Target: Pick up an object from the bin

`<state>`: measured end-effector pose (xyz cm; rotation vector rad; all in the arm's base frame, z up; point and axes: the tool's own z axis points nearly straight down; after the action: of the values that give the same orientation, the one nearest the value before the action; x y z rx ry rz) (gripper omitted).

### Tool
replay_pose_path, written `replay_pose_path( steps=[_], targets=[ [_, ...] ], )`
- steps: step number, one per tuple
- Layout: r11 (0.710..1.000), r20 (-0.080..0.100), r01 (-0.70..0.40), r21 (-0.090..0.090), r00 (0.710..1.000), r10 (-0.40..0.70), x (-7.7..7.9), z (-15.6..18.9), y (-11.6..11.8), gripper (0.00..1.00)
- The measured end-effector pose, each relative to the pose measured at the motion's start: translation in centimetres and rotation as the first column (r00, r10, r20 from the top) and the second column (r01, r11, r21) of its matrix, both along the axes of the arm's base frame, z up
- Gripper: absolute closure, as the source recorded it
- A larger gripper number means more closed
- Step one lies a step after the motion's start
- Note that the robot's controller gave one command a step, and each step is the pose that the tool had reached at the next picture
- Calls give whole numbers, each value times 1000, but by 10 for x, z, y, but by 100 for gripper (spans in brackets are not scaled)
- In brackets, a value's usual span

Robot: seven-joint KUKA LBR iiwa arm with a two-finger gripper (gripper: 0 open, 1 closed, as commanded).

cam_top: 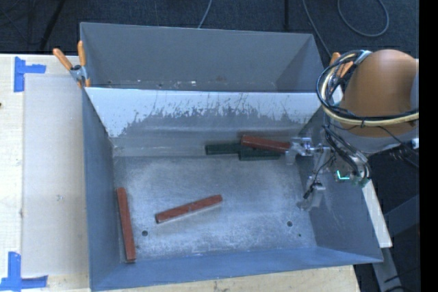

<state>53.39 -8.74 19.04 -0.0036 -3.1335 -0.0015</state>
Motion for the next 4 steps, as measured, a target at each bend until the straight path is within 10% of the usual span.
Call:
replay_pose_path(
  steps=[1, 2, 3, 4],
  targets=[
    [986, -2, -165, 4, 986, 165, -36, -111, 99, 0],
    [978, 14, -211, 2, 977, 211, 27, -106, 169, 0],
    [634, 11, -773, -1, 634, 773, 70, -121, 199, 0],
    [636, 19, -772, -5, 636, 772, 84, -22, 249, 0]
  ],
)
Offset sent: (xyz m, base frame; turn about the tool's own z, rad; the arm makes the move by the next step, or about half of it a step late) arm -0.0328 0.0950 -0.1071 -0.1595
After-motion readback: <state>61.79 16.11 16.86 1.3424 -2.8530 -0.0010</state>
